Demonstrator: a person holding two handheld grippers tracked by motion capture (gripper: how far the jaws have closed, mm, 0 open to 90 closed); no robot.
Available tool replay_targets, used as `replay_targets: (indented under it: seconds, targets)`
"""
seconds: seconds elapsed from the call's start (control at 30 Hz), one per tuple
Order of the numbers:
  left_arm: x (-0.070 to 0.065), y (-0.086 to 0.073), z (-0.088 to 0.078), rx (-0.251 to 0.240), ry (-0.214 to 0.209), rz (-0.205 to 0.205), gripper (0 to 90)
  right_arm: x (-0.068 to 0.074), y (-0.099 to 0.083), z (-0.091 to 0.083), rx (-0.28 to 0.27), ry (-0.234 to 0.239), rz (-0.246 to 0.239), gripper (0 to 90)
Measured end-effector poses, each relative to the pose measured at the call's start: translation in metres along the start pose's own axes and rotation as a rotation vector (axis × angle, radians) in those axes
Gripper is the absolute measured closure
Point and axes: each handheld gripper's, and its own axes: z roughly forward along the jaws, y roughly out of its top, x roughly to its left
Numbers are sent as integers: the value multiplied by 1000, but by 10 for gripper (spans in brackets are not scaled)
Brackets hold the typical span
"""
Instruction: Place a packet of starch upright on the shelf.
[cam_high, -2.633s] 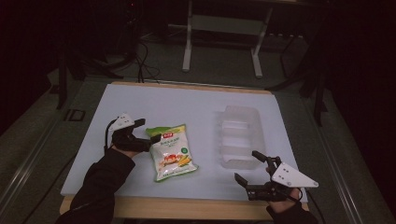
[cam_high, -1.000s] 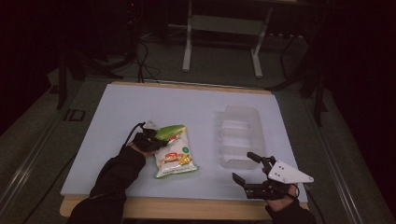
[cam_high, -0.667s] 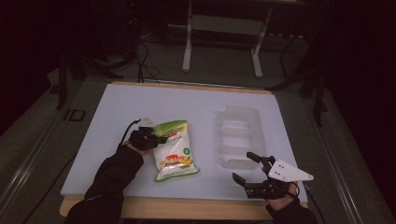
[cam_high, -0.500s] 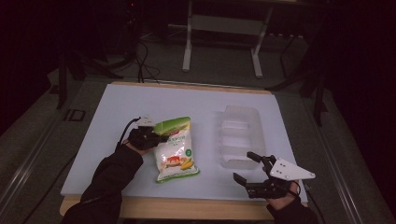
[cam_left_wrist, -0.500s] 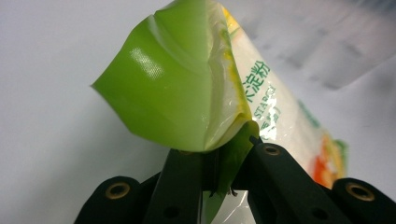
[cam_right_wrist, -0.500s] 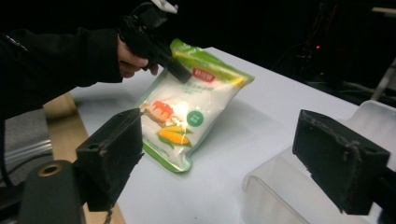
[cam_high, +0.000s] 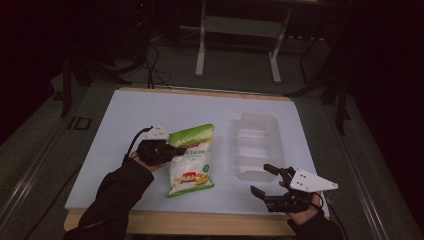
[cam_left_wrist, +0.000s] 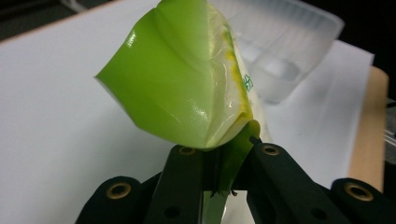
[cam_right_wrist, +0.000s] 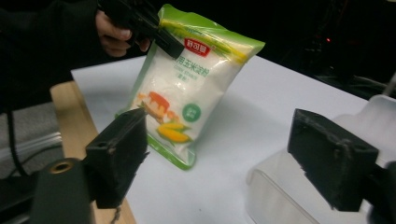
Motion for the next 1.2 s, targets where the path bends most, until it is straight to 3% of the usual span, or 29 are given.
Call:
replay_targets:
  seconds: [0.1,0.2,0.3,0.43,0.53,0.63,0.83,1.0,1.1,1.2]
  targets:
    - [-13,6,-6,-9,-24,42,871,1,4,-3,-13,24,-4,198]
    - [-27,15,-17,-22,-31,95,871,1,6,-5,-24,20,-18,195]
    - [-39,29,-35,-71,-43,148,873,2,10,-7,-33,25,-29,185]
    - [-46,49,-58,-149,-89,178,874,3,17,-9,-51,30,-33,177]
    - [-53,60,-66,-187,-103,206,874,2,23,-8,-59,24,-40,173]
    - [-59,67,-66,-206,-117,233,874,2,28,-7,-66,27,-40,172]
    - [-64,71,-57,-244,-201,247,874,0,41,-4,-90,36,-44,172]
    - [-76,75,-46,-257,-242,300,874,-5,55,-4,-116,31,-43,172]
    - [-80,77,-39,-266,-269,295,874,-6,60,0,-113,25,-63,172]
    - [-84,79,-34,-273,-291,305,874,-7,61,5,-109,39,-53,172]
